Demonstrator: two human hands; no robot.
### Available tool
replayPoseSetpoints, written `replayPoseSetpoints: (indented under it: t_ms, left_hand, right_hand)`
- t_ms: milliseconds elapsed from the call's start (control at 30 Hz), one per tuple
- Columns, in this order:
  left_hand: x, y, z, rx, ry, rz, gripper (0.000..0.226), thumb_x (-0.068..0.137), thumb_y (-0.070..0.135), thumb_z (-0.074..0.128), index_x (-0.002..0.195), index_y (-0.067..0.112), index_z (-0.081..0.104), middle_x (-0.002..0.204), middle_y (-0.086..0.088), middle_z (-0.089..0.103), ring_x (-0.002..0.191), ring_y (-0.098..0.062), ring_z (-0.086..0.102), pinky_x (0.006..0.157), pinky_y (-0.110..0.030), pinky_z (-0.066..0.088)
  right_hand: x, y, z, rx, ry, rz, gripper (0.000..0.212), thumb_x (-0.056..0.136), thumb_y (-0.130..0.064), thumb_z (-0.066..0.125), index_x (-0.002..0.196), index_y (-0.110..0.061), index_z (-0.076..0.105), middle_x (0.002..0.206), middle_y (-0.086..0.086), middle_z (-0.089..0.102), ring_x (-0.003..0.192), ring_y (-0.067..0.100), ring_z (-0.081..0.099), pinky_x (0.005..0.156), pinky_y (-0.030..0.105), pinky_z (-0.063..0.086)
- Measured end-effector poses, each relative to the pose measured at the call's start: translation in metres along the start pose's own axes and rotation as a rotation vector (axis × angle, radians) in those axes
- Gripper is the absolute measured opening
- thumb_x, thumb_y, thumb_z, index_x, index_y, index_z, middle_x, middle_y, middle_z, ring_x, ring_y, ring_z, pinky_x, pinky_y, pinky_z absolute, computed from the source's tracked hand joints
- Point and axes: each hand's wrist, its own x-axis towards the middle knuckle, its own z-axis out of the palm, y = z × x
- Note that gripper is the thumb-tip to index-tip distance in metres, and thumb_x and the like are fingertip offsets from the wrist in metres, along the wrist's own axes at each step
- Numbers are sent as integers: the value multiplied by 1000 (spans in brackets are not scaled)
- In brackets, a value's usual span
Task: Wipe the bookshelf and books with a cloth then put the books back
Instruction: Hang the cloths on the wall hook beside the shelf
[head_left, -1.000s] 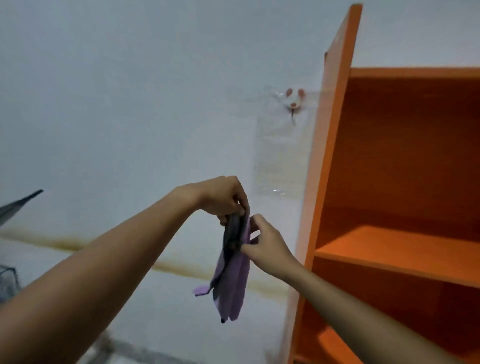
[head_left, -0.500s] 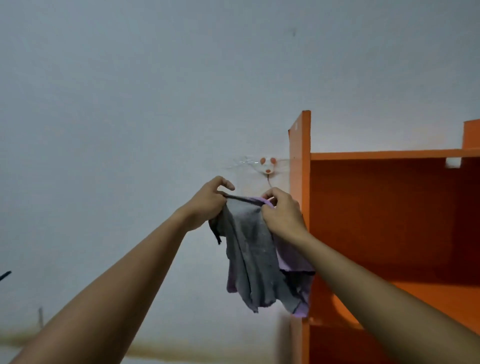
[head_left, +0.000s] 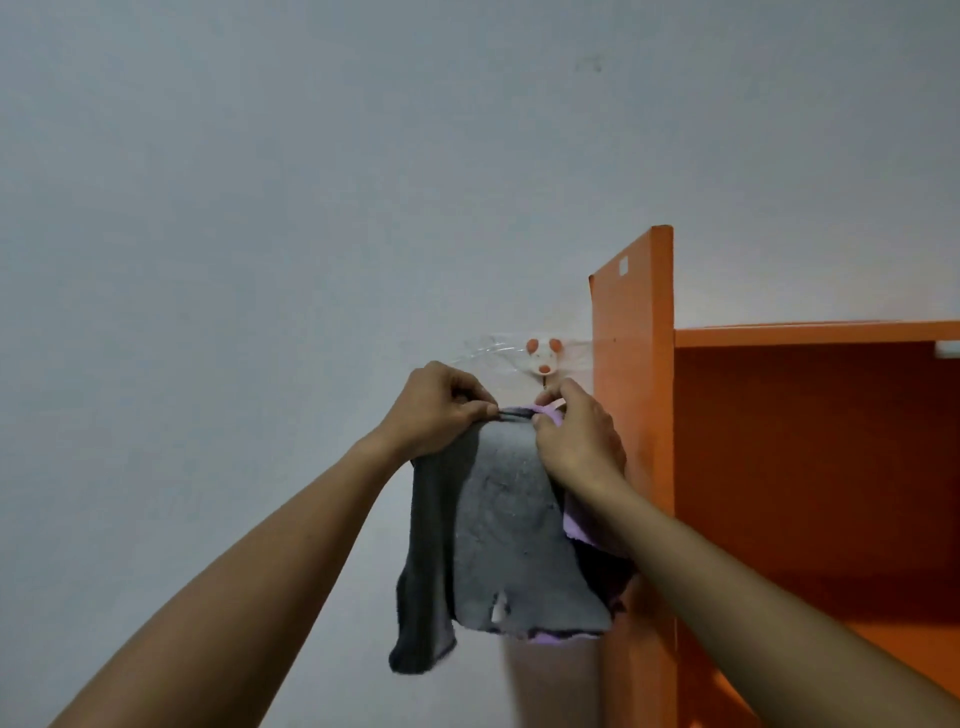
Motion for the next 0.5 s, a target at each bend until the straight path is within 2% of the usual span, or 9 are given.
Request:
replayPoseSetpoints:
  t_ms: [67,167,267,367,433,500]
  left_hand:
    - [12,-21,4,87,4,76,7,90,23,75,89,18,78,82,7,69,79,-8,64,69,-18,48]
    - [26,-50,14,169,-91,136,8,94,25,70,91,18,70,91,4,63,89,-18,62,79,-30,51]
    - [37,-69,23,-47,-242,61,12,98,24,65,98,13,68,95,4,69,90,-15,67,82,-31,55]
    - [48,-70,30,-354,-321,53,13,95,26,70,100,14,69,93,0,74,78,-8,70,67,-20,53]
    - [58,-71,39,-411,-311,114,14,89,30,77,100,21,77,89,-3,78,76,-11,71,69,-24,56]
    - [71,-75,51,-346,-211,191,8,85,28,80,93,29,82,85,6,79,79,-8,72,78,-32,59]
  right_hand:
    - [4,2,13,-76,63,-17,5,97,-28,58,99,-33,59,104,-7,66,89,21,59,68,30,38]
    - [8,6,26,-136,84,-6,5,93,-33,63,97,-33,65,102,-8,71,93,23,62,72,32,43]
    - [15,15,34,-149,135,61,6,90,-37,65,94,-34,69,102,-5,73,96,27,64,76,35,50]
    - [24,20,41,-164,234,86,6,92,-35,64,93,-31,68,98,-5,72,93,27,64,74,36,51]
    - [34,20,43,-206,296,75,7,95,-29,60,92,-30,66,98,-5,70,92,25,62,72,34,48]
    - [45,19,45,-295,331,40,11,97,-23,56,95,-29,66,105,-2,66,96,24,59,74,33,41]
